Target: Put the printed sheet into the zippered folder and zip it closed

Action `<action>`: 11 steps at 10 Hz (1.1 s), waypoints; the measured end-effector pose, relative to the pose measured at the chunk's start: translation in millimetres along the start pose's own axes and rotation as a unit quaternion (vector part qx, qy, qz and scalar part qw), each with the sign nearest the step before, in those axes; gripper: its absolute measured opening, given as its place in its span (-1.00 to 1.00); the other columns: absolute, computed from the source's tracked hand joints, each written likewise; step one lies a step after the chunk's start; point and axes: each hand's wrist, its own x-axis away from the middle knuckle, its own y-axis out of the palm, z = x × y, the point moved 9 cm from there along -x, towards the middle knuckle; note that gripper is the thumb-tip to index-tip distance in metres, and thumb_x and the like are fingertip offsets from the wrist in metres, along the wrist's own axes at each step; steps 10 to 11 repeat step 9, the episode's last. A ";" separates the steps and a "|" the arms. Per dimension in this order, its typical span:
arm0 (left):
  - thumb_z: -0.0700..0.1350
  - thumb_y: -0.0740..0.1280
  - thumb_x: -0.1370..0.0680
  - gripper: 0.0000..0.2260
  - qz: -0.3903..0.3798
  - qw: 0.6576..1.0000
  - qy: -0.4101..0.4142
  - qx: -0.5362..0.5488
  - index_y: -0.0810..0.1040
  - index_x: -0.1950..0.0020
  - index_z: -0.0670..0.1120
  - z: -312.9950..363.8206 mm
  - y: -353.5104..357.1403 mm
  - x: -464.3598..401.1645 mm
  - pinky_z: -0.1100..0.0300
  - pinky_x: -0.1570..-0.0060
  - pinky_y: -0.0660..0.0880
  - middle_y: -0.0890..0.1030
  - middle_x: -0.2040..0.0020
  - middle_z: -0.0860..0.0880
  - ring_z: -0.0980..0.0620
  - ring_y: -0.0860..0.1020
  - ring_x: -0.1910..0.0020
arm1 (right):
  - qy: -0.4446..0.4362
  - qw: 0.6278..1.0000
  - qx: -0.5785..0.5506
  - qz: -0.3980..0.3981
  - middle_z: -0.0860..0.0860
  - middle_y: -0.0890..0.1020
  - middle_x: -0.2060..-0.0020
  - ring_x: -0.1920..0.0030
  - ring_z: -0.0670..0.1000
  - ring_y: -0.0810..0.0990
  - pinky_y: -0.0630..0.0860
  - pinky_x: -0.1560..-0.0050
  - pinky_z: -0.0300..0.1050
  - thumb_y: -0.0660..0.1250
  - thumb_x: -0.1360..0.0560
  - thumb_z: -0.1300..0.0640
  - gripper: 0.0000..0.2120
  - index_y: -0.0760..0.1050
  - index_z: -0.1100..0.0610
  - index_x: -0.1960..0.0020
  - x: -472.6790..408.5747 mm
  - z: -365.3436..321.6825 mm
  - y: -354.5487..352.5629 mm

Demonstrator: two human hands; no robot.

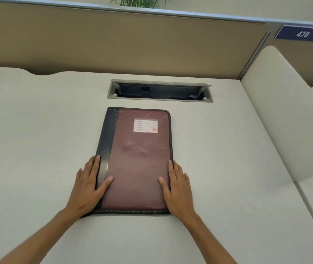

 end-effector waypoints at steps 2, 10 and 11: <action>0.38 -0.05 -0.47 -0.21 0.016 0.999 -0.009 -0.031 -0.04 -0.59 0.00 5.9 2.3 -9.5 -0.06 -0.51 -0.04 0.07 -0.59 0.01 0.06 0.04 -0.56 | -0.012 0.999 0.034 -0.001 -0.03 0.16 -0.55 -0.54 -0.03 0.08 0.07 -0.51 -0.04 0.02 -0.64 -0.15 -0.42 0.02 0.05 -0.57 -17.9 3.5 -5.4; 0.39 -0.07 -0.51 -0.23 0.072 0.986 0.079 -0.130 0.19 -0.55 -0.08 38.3 -15.3 -23.0 -0.11 -0.49 0.09 0.26 -0.53 -0.11 -0.08 0.21 -0.52 | -0.061 0.988 0.039 0.135 -0.03 0.53 -0.28 -0.26 0.00 0.49 0.41 -0.26 -0.05 0.13 -0.59 -0.18 -0.53 0.39 0.07 -0.37 -38.5 -19.8 -64.7; 0.39 -0.07 -0.51 -0.23 0.072 0.986 0.079 -0.130 0.19 -0.55 -0.08 38.3 -15.3 -23.0 -0.11 -0.49 0.09 0.26 -0.53 -0.11 -0.08 0.21 -0.52 | -0.061 0.988 0.039 0.135 -0.03 0.53 -0.28 -0.26 0.00 0.49 0.41 -0.26 -0.05 0.13 -0.59 -0.18 -0.53 0.39 0.07 -0.37 -38.5 -19.8 -64.7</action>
